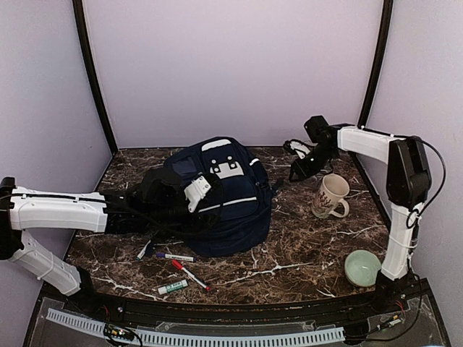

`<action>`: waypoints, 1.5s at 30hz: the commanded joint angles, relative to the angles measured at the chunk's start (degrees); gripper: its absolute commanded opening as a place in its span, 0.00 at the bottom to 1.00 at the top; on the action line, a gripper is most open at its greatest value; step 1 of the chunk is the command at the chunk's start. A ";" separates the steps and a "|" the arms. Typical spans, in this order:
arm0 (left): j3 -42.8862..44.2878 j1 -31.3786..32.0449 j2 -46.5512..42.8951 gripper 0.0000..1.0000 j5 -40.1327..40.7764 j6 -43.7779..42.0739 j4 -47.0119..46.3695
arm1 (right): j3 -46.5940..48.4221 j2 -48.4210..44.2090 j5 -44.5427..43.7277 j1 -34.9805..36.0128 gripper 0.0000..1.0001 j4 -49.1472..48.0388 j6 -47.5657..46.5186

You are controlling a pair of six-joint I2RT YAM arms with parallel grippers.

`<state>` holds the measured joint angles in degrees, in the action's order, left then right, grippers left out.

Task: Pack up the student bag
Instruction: Zip the student bag into the largest pocket of the bag, then pick up the student bag from the upper front pocket.

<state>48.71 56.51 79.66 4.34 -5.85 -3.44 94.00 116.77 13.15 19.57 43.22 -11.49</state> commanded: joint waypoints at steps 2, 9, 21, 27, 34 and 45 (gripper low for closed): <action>1.13 -0.21 -5.41 0.69 17.87 5.97 7.83 | -1.86 -9.33 6.28 1.96 0.42 0.11 -2.63; -0.19 -5.61 -9.71 0.87 22.98 18.33 14.34 | -4.86 -13.88 12.39 8.42 0.42 -0.36 -11.64; -5.36 -23.20 -12.04 0.82 5.32 32.67 21.40 | -10.64 -15.15 0.15 25.89 0.45 -8.25 -21.85; -7.89 -24.04 -8.94 0.71 -0.49 34.46 16.80 | -9.05 -10.99 -9.51 32.23 0.53 -12.40 -24.79; -10.76 -24.04 -6.37 0.67 -5.86 37.25 10.35 | -6.55 -6.61 -12.90 35.37 0.51 -14.29 -26.52; -11.26 -24.03 -7.50 0.65 -5.06 36.89 10.91 | -3.85 -3.78 -18.35 36.45 0.11 -17.19 -23.69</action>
<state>38.44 32.71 73.91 -1.45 31.14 7.33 87.11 113.12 -0.73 55.81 29.93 -37.36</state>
